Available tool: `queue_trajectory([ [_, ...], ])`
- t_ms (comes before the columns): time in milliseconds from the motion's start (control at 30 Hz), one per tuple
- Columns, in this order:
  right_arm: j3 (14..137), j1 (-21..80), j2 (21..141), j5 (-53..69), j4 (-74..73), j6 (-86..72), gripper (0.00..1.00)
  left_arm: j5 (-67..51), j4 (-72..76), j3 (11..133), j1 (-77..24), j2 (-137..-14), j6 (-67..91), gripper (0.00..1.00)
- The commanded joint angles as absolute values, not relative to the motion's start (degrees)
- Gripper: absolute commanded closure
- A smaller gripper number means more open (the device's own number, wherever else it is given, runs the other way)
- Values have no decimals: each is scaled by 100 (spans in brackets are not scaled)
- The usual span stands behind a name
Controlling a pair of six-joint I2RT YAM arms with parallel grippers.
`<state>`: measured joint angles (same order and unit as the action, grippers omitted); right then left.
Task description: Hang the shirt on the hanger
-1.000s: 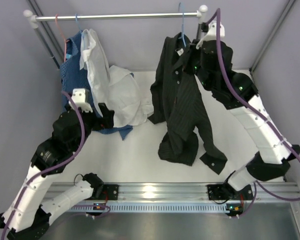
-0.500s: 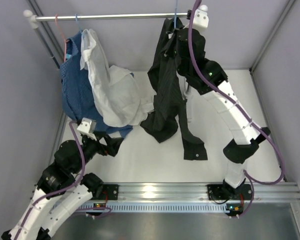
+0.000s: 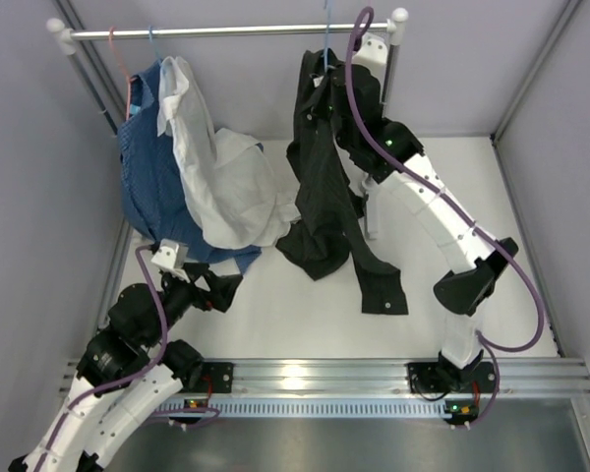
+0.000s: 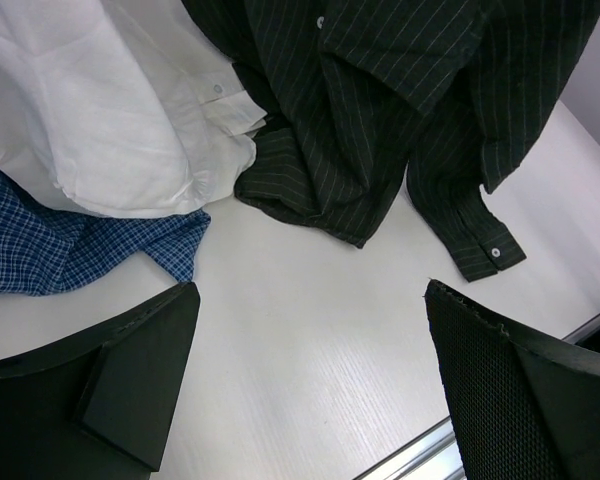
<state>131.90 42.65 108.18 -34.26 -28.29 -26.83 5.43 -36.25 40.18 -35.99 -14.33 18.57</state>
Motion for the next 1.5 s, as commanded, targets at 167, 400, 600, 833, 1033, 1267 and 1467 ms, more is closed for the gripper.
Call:
queue_trajectory([
  [167,11560,4491,10372,-3515,-1469,-2997,100,940,-3270,3929,-3595,-1345,1916,2],
  [400,10996,4509,10213,-3437,-1021,-3286,83,1274,-3278,3902,-3595,-1345,1960,2],
  [600,10714,4491,9942,-3278,-879,-3226,39,1810,-3419,3929,-3586,-1380,2065,2],
  [833,9565,4061,8703,-2401,-922,-3050,1,2951,-3875,4113,-3595,-1406,2452,2],
  [1033,8721,3858,7253,-2056,-2204,-1760,0,3586,-4052,4210,-3595,-1380,2505,2],
  [1267,7586,3841,5217,-3365,-4077,-1396,1,3822,-4271,5156,-3595,-2021,1566,2],
  [1467,6935,3832,3904,-3919,-5191,-1836,0,4017,-4412,5923,-3595,-2732,1003,2],
])
